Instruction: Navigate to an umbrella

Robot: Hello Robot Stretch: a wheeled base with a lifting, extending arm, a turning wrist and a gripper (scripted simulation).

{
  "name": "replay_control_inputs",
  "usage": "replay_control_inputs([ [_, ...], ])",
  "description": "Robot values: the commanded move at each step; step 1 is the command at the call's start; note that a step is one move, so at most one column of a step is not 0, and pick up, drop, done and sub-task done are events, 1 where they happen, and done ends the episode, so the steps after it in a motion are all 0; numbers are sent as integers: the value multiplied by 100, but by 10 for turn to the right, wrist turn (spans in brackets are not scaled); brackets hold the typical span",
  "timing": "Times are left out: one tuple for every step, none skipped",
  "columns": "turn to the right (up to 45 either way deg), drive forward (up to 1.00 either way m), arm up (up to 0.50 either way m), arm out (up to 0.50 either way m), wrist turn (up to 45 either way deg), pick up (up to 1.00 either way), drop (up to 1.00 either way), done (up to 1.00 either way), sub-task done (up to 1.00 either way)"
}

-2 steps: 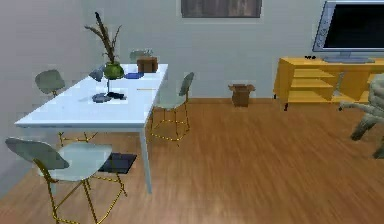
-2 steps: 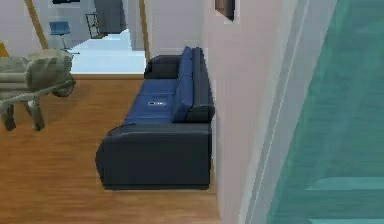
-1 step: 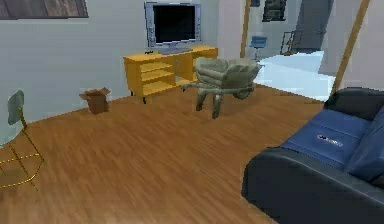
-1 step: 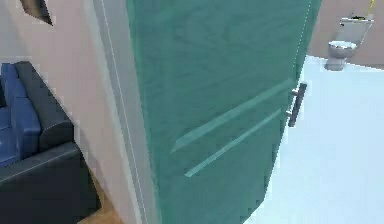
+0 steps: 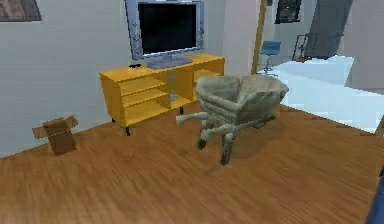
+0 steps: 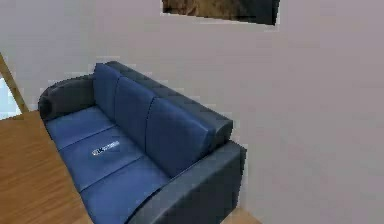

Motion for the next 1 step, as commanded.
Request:
replay_control_inputs([
  [270,0,0,0,0,0,0,0,0],
])
